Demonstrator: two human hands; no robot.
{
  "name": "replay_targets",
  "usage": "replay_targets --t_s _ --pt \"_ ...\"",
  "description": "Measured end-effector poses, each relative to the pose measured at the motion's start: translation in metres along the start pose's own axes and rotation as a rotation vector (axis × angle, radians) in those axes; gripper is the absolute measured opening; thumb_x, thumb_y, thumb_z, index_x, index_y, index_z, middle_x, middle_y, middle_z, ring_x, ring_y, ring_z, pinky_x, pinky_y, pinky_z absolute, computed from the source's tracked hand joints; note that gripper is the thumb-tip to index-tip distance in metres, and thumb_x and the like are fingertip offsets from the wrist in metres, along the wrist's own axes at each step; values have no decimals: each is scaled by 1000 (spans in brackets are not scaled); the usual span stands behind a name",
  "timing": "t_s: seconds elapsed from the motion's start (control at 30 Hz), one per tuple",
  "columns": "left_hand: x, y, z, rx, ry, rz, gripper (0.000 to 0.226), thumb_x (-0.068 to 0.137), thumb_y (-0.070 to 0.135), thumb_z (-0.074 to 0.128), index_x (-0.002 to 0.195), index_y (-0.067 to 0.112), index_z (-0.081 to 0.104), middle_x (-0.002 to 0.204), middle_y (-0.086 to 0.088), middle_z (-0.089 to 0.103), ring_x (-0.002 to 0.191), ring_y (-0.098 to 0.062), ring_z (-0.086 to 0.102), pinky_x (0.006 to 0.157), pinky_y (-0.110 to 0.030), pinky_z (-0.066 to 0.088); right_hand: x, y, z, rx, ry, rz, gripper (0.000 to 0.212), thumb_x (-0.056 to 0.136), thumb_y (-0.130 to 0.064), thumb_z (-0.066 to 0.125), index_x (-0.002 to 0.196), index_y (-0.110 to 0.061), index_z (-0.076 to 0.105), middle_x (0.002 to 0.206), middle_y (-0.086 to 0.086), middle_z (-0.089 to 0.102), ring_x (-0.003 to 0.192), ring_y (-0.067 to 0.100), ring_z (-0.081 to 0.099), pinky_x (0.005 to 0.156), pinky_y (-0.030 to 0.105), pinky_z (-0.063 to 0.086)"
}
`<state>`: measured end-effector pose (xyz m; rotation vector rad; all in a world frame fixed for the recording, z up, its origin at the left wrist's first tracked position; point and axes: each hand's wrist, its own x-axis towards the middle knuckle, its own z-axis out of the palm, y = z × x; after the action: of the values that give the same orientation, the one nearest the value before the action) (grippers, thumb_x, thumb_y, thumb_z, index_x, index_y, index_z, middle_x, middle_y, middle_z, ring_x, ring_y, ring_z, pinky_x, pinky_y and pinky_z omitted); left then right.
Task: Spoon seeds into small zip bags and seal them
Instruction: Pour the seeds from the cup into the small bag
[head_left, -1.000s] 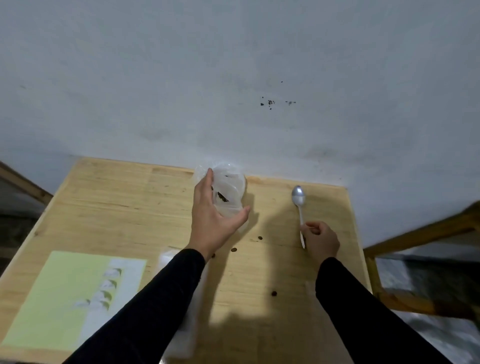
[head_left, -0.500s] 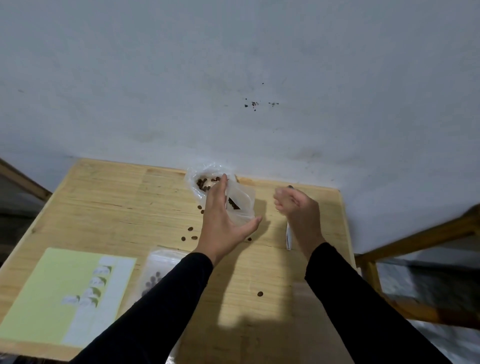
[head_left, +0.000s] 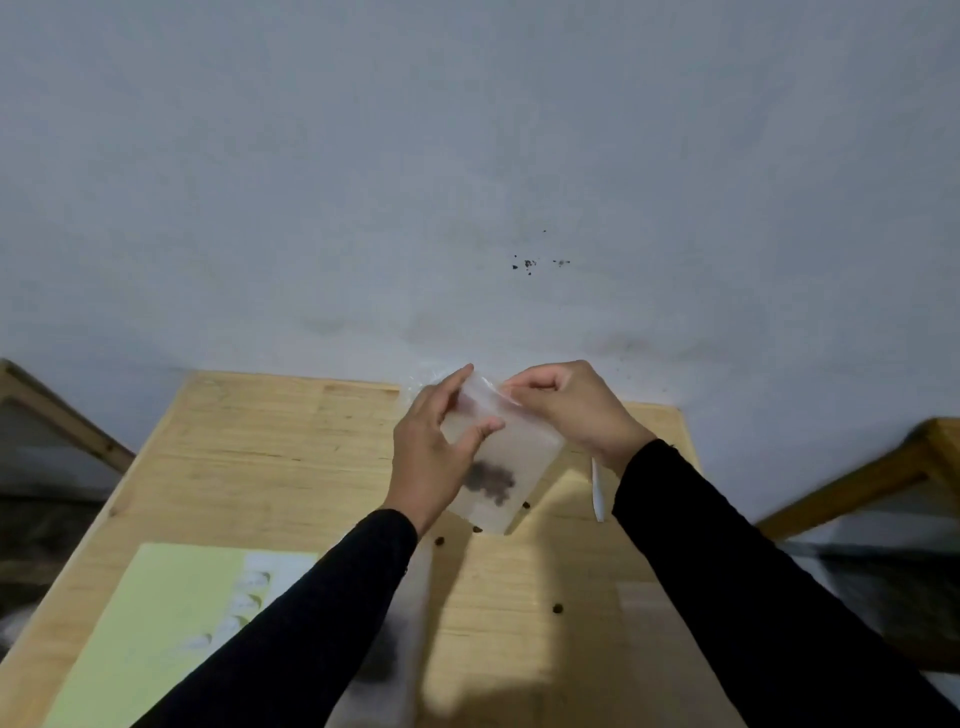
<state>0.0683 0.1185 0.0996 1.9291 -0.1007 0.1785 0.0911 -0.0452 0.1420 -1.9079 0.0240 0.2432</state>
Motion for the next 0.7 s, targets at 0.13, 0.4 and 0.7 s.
replay_targets --t_s 0.13,0.4,0.7 --pt "-1 5 -32 -163 119 -67 30 85 20 68 113 30 63 101 11 65 92 -5 58 83 -11 45 -14 -18 27 322 60 -7 21 89 -22 62 99 -6 71 86 2 71 74 7 66 68 17 49" --pt "-22 -2 -86 -297 133 -106 33 88 20 64 110 41 50 79 4 62 81 -14 64 79 -21 47 -50 -21 79 316 317 -215 22 84 2 64 86 -18 55 74 1 66 68 11 65 71 20 51" --pt "-21 -12 -143 -253 -198 -26 11 85 15 69 84 26 71 75 5 67 75 -14 59 73 -23 48 -69 -38 94 243 198 -161 14 77 -1 71 79 -14 72 70 -5 70 63 7 61 65 17 51"
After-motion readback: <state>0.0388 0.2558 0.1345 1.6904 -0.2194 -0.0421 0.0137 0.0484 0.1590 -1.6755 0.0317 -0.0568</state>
